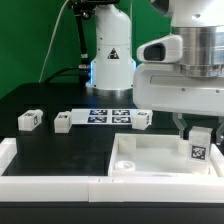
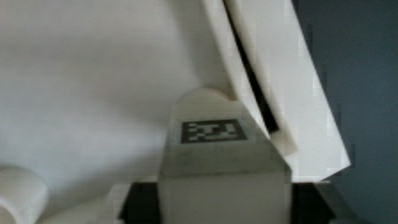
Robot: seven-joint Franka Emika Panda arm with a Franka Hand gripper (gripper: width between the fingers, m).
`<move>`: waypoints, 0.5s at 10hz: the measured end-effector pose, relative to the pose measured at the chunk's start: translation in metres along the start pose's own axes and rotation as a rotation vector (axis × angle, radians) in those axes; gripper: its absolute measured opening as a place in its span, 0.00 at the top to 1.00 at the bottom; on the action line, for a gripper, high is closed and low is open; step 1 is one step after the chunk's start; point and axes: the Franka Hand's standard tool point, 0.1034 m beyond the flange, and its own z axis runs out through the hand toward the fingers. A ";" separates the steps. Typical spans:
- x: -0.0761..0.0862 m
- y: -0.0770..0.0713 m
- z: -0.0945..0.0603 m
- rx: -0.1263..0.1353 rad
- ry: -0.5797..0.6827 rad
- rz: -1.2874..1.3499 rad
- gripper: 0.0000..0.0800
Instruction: Assemble one leg
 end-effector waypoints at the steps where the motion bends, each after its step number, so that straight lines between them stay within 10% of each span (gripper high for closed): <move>1: 0.002 0.007 -0.001 -0.012 0.005 0.109 0.62; 5: 0.010 0.024 -0.003 -0.057 0.039 0.356 0.61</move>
Offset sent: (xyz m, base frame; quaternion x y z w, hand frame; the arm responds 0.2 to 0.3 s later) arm -0.0053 0.0004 -0.0003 -0.0012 0.0041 0.3710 0.9286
